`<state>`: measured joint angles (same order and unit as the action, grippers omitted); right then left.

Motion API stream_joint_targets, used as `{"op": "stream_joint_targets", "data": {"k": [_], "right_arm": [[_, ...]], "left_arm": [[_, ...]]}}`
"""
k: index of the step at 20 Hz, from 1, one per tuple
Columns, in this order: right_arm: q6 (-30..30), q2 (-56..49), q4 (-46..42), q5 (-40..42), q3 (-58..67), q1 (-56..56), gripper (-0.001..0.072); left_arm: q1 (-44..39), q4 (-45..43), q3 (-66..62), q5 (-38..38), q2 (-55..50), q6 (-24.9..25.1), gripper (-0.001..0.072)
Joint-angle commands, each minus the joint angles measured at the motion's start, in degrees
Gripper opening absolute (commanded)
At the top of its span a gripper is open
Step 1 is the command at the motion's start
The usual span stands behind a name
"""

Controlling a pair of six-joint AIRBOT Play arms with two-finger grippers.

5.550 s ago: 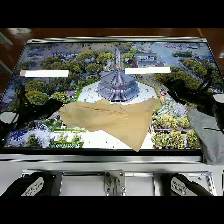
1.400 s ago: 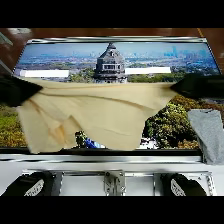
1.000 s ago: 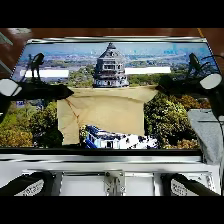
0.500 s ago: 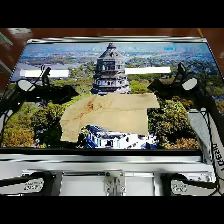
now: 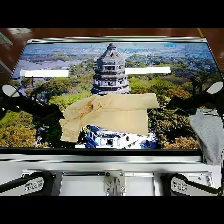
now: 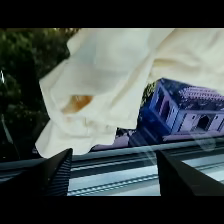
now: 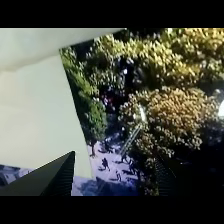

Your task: Fold the shirts.

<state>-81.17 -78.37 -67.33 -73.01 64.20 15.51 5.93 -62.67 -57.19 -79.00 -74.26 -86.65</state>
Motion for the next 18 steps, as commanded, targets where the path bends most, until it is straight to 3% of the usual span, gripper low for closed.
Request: {"op": "stream_joint_targets", "data": {"k": [1,4,9,10,11,14,16,18], "right_arm": [[1.9,0.2,2.0,-2.1,-3.6,1.2,0.0623],[2.1,0.2,3.3,-0.6,-4.1,1.2,0.0623],[2.9,0.2,3.4,0.2,-4.1,1.2,0.0623],[2.9,0.2,3.3,0.2,-4.1,1.2,0.0622],[2.9,0.2,3.4,0.3,-4.1,1.2,0.0623],[3.4,0.2,3.4,0.7,-4.5,1.2,0.0623],[5.2,-0.6,3.5,-0.7,-5.6,1.2,0.0641],[6.7,-2.1,7.1,-2.0,-7.6,1.2,0.0667]], "left_arm": [[-6.4,5.2,10.4,7.8,1.6,-0.2,0.0591],[-11.9,7.7,13.9,16.0,1.3,-2.8,0.059],[-13.0,7.2,14.3,19.2,-0.9,-4.7,0.0586],[-12.7,7.2,14.3,19.9,-0.9,-5.2,0.0568],[-12.7,7.0,14.3,20.8,-1.0,-5.6,0.0489],[-14.2,7.0,14.3,23.6,-2.2,-6.0,0.0453],[-15.1,7.0,14.3,25.2,-3.1,-6.0,0.0182],[-14.6,6.6,13.9,24.9,-2.8,-5.1,0.0045]]}}
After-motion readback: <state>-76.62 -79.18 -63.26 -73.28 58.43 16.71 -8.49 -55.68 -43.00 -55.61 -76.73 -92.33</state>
